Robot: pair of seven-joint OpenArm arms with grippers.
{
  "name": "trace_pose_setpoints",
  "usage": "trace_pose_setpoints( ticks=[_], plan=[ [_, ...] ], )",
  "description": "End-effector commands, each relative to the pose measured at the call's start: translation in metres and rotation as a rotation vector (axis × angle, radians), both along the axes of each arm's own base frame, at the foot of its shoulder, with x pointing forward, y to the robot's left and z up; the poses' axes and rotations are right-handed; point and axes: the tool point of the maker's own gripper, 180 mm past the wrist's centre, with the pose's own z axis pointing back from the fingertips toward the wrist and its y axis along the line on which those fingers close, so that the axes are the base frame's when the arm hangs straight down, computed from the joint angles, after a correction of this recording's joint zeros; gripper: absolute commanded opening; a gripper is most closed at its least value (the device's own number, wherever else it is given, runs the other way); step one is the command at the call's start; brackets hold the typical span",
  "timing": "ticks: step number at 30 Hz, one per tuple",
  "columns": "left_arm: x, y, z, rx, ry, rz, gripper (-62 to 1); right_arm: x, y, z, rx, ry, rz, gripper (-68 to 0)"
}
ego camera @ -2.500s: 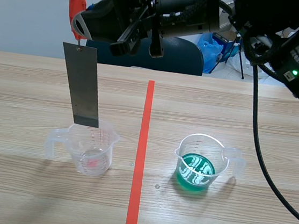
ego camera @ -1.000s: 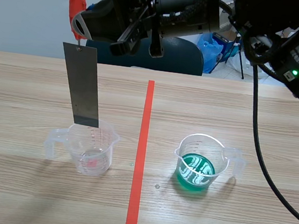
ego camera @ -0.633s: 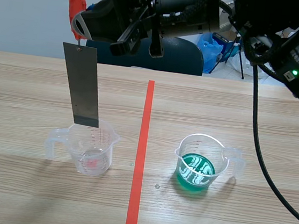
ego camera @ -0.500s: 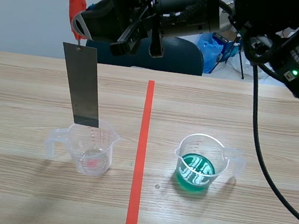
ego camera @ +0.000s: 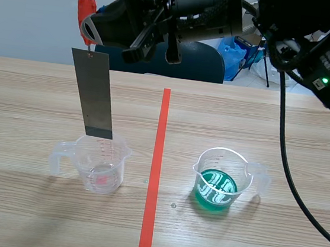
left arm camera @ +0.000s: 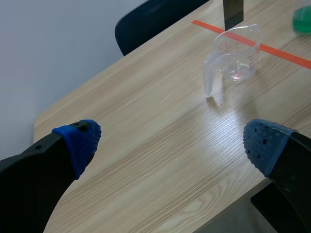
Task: Do the redox reaction experiment
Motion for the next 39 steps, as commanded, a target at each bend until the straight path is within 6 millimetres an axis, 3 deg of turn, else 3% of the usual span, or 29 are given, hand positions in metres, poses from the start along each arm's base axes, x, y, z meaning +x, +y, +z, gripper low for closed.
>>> trace_pose_setpoints(
  ticks=[1,15,31,39],
  plan=[
    [0.001,-0.003,0.005,-0.022,-0.022,-0.003,1.4,0.002,0.000,0.013,0.036,-0.019,0.003,-66.7],
    [0.001,-0.003,0.005,-0.023,-0.022,-0.002,1.4,0.000,0.003,0.011,0.032,-0.025,0.007,-66.7],
    [0.001,-0.003,0.005,-0.025,-0.020,-0.003,1.4,0.005,0.021,-0.037,-0.028,0.011,-0.017,-66.7],
    [0.001,-0.003,0.005,-0.025,-0.020,-0.003,1.4,0.020,0.025,-0.066,-0.040,0.038,-0.061,-66.7]
  ],
)
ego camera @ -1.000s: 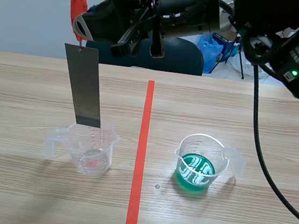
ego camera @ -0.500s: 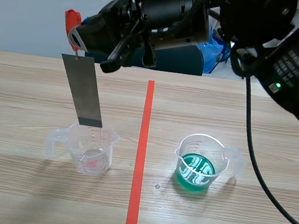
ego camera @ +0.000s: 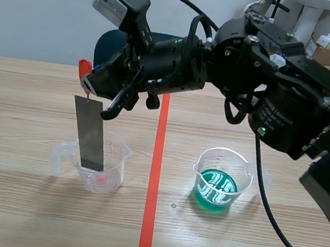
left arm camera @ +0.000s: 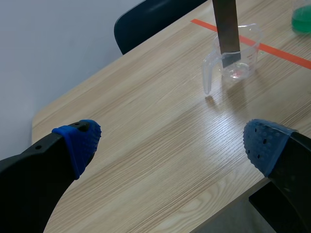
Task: Do the redox reaction experiment
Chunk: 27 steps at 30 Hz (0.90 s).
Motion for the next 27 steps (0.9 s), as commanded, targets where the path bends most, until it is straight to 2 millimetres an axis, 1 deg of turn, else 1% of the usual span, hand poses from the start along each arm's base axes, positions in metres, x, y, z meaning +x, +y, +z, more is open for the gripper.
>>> trace_pose_setpoints(
  ticks=[1,4,13,27],
  plan=[
    [0.001,-0.002,0.005,-0.019,-0.024,-0.002,1.4,0.005,0.004,0.016,0.047,-0.026,0.003,-66.7],
    [0.001,-0.002,0.005,-0.019,-0.024,-0.002,1.4,0.005,0.006,0.011,0.049,-0.014,0.001,-66.7],
    [0.001,-0.002,0.005,-0.019,-0.024,-0.002,1.4,-0.001,0.008,-0.006,-0.005,-0.060,0.014,-66.7],
    [0.001,-0.002,0.005,-0.019,-0.024,-0.002,1.4,-0.003,0.009,-0.009,-0.020,-0.066,0.025,-66.4]
  ],
)
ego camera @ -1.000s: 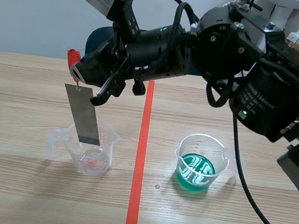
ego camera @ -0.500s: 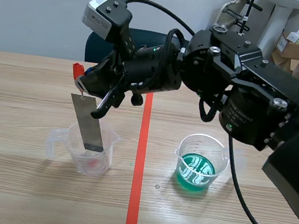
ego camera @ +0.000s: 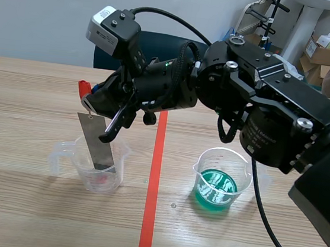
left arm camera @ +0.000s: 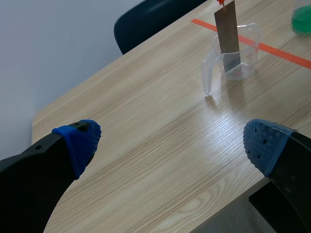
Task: Do the redox reaction experiment
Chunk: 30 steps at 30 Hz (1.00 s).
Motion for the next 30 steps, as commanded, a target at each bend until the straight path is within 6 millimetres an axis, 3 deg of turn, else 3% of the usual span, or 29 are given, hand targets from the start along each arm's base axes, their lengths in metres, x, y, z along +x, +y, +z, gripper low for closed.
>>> trace_pose_setpoints(
  ticks=[1,15,21,30],
  plan=[
    [0.0012,-0.0024,0.0048,-0.018,-0.023,-0.002,1.4,0.0029,0.0032,0.0137,0.021,-0.035,0.013,-65.0],
    [0.0012,-0.0024,0.0048,-0.018,-0.023,-0.002,1.4,0.0020,0.0039,0.0152,0.030,-0.036,0.019,-24.6],
    [0.0012,-0.0024,0.0048,-0.018,-0.023,-0.002,1.4,0.0018,0.0056,0.0202,0.058,-0.041,0.021,-0.3],
    [0.0012,-0.0024,0.0048,-0.018,-0.023,-0.002,1.4,0.0025,0.0048,0.0182,0.045,-0.049,0.020,0.4]
  ],
)
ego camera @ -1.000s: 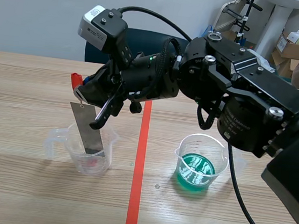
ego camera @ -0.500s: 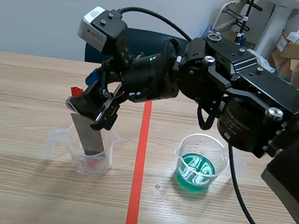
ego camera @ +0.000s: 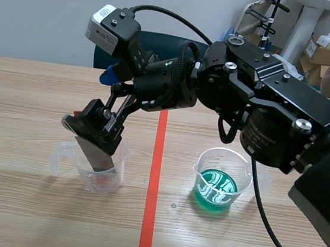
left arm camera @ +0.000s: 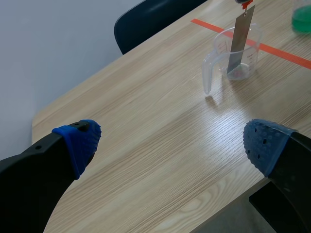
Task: Do the redox reaction experiment
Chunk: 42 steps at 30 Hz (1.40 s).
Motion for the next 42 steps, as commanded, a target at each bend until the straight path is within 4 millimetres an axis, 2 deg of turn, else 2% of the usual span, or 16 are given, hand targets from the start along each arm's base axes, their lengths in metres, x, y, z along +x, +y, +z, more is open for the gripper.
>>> trace_pose_setpoints(
  ticks=[1,42],
  plan=[
    [0.0012,-0.0024,0.0048,-0.018,-0.023,-0.002,1.4,0.0015,0.0040,0.0157,0.034,-0.029,0.019,0.4],
    [0.0012,-0.0024,0.0048,-0.018,-0.023,-0.002,1.4,0.0015,0.0041,0.0157,0.034,-0.029,0.019,0.4]
  ],
)
